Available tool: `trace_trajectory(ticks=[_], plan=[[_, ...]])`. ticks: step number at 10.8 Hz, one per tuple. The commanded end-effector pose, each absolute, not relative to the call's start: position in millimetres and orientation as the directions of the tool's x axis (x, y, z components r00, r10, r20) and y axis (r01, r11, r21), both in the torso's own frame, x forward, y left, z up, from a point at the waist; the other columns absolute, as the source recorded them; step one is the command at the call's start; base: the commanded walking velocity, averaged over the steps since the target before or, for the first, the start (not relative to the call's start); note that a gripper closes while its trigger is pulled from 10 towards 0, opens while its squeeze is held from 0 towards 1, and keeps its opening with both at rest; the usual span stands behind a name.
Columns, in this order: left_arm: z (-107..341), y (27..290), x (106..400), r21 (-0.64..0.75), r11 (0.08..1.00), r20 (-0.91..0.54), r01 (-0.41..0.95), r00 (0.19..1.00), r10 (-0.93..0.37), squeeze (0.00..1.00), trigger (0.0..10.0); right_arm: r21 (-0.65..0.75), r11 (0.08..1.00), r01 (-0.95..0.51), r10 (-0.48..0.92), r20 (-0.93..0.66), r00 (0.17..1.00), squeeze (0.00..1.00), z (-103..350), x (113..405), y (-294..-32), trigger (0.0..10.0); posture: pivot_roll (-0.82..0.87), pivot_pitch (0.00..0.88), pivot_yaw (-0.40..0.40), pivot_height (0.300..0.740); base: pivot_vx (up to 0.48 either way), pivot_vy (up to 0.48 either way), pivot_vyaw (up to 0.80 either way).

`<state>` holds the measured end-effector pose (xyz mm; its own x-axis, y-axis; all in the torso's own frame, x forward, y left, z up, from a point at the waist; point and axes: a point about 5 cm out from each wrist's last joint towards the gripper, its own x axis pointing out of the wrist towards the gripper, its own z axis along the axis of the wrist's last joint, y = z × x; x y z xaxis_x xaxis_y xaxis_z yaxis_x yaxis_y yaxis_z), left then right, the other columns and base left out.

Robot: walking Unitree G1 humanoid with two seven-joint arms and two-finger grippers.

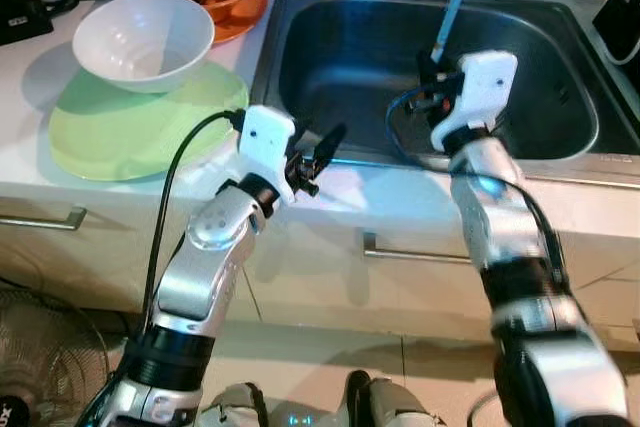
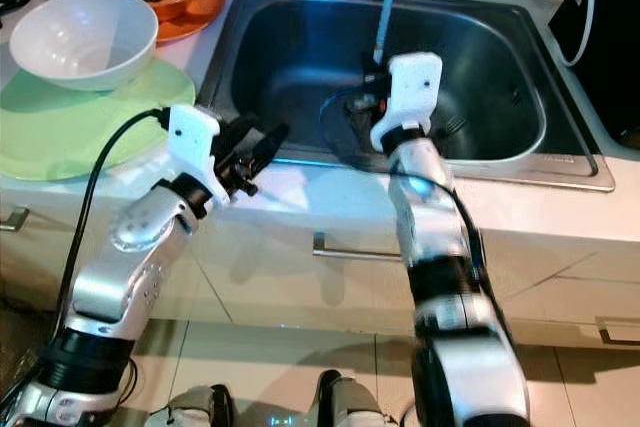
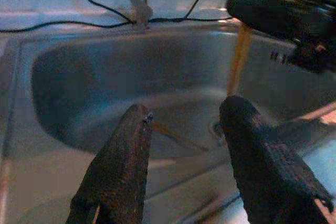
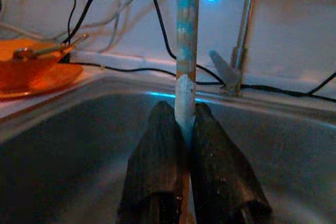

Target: Kitchen organization

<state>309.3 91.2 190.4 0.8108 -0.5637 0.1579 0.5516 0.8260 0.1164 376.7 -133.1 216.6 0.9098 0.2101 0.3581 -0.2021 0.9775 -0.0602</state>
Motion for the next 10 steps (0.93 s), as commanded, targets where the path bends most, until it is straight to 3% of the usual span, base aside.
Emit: trace_trajectory(ticks=[1, 10], plan=[[168, 88, 306, 0.113, 0.811, 0.061, 0.574, 0.811, -0.582, 0.00, 10.0, -0.044, 0.980, -0.195, 0.198, 0.361, 0.911, 0.00, 216, 379, -136, 10.0, 0.08, 0.183, -0.055, 0.740, 0.000, 0.000, 0.00], [148, 107, 295, 0.165, 0.777, -0.087, 0.608, 0.793, -0.602, 0.00, 10.0, -0.030, 0.976, -0.214, 0.214, 0.264, 0.940, 0.00, 197, 392, -126, 10.0, 0.10, 0.182, -0.057, 0.740, 0.000, 0.000, 0.00]])
